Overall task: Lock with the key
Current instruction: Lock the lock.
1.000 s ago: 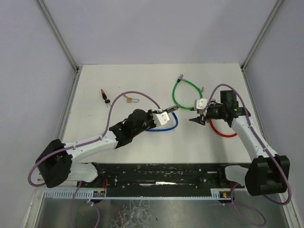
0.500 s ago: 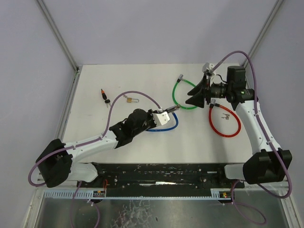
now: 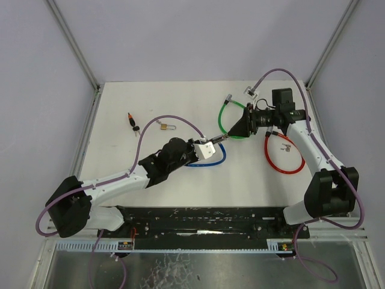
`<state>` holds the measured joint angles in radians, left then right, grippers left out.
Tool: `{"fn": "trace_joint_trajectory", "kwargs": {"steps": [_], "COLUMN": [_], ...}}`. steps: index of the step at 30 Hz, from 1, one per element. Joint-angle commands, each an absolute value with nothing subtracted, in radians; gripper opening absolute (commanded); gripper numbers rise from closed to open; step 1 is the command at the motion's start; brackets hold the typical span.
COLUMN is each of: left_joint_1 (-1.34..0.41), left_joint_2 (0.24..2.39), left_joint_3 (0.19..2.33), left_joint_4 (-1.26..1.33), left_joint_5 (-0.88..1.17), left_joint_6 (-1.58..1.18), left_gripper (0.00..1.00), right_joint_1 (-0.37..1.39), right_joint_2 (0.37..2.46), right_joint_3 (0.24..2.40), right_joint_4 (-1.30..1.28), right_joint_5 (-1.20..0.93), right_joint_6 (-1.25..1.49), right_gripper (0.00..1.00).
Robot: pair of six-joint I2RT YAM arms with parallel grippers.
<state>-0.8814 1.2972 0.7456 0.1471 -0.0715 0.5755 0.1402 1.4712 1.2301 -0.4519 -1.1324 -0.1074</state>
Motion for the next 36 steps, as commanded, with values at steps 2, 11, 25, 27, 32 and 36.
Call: {"fn": "trace_joint_trajectory", "kwargs": {"steps": [2, 11, 25, 27, 32, 36], "left_joint_1": [-0.879, -0.879, -0.879, -0.879, -0.879, -0.880], "left_joint_2": [1.316, 1.315, 1.319, 1.321, 1.322, 1.317], "left_joint_3": [0.767, 0.768, 0.772, 0.775, 0.776, 0.778], "left_joint_4": [0.083, 0.080, 0.075, 0.074, 0.071, 0.068], "left_joint_5": [-0.043, -0.044, -0.035, -0.033, -0.030, -0.024], "left_joint_6": [0.549, 0.548, 0.548, 0.549, 0.549, 0.549], "left_gripper": [0.01, 0.00, 0.01, 0.00, 0.01, 0.01], "right_joint_1": [0.175, 0.195, 0.210, 0.213, 0.220, 0.230], "right_joint_2": [1.470, 1.467, 1.457, 1.457, 1.446, 1.417], "right_joint_3": [1.256, 1.266, 1.267, 1.265, 1.263, 1.242], "right_joint_4": [-0.499, -0.542, -0.545, -0.545, -0.563, -0.578], "right_joint_5": [-1.092, -1.065, -1.048, -1.041, -1.031, -1.030], "right_joint_6": [-0.135, -0.199, -0.225, -0.234, -0.297, -0.417], "right_gripper": [0.47, 0.39, 0.24, 0.20, 0.09, 0.00]}}
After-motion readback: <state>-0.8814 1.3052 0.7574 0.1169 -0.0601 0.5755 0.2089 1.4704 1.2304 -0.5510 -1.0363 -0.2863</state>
